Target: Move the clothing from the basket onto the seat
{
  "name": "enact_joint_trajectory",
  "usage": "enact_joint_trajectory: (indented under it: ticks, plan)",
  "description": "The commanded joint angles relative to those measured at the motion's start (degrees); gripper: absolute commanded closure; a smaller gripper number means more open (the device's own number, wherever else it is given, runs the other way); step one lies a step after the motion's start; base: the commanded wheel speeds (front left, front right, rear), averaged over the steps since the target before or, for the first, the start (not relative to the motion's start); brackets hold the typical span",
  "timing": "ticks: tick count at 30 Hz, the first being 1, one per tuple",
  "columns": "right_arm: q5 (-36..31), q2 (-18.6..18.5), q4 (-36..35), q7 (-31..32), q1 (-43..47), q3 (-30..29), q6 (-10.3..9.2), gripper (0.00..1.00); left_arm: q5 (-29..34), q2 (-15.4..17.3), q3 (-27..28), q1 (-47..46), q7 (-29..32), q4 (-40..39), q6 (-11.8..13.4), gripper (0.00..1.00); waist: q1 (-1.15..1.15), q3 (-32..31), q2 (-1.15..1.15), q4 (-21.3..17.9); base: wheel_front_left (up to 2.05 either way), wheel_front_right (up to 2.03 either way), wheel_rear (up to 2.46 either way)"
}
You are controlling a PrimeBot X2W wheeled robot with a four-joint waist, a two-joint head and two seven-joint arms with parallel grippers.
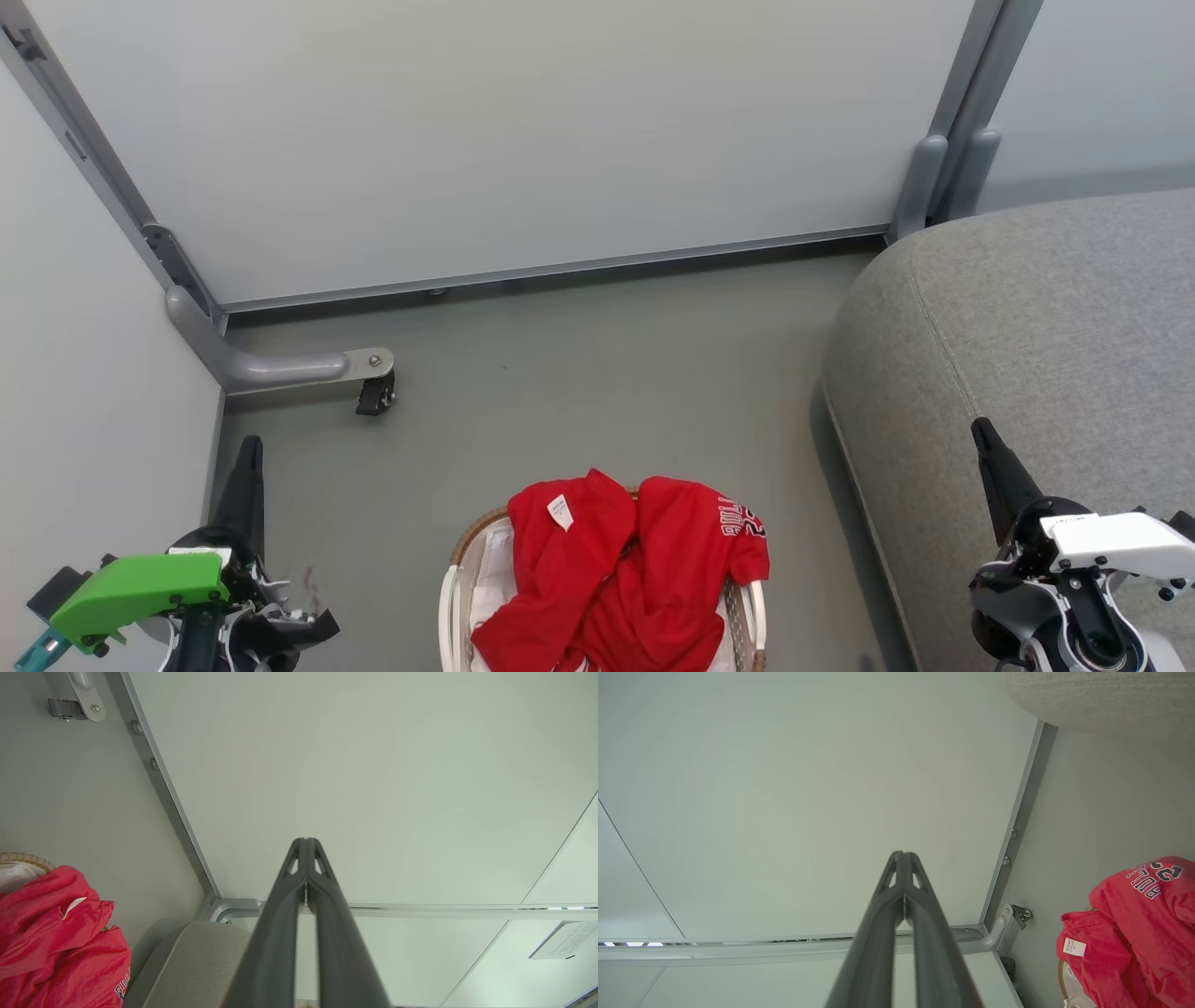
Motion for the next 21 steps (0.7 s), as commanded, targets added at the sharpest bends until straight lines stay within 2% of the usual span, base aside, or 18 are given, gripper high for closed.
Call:
enact_joint_trajectory:
  ticks: [1,4,5,13,21]
  plan:
    - [-0.1,-0.2,0.1,0.2,-0.6,0.0,0.05,1.0,0.4,0.1,0.0,-0.7,0.0,0.0,-0.4,1.0,0.0,0.0,0.0,0.0,0.0,0.0,0.0]
    - [-0.1,-0.2,0.1,0.2,-0.6,0.0,0.05,1.0,0.4,0.1,0.0,-0.7,0.0,0.0,-0.4,1.0,0.0,0.0,0.0,0.0,0.0,0.0,0.0]
    - [0.0,0.0,0.1,0.0,0.0,0.0,0.0,0.0,0.0,0.0,0.0,0.0,0.0,0.1,0.0,0.0,0.0,0.0,0.0,0.0,0.0,0.0,0.0]
    - [-1.0,0.2,1.5,-1.0,0.6,0.6,0.0,0.0,1.0,-0.2,-0.6,0.5,-1.3,2.5,0.1,0.0,0.0,0.1,0.0,0.0,0.0,0.0,0.0]
    - [-7.9,-1.5,2.0,-3.5,-1.1,2.2,0.0,0.0,9.2,0.3,-1.0,-0.8,-3.5,3.7,0.0,0.0,0.0,0.3,0.0,0.2,0.0,0.0,0.0]
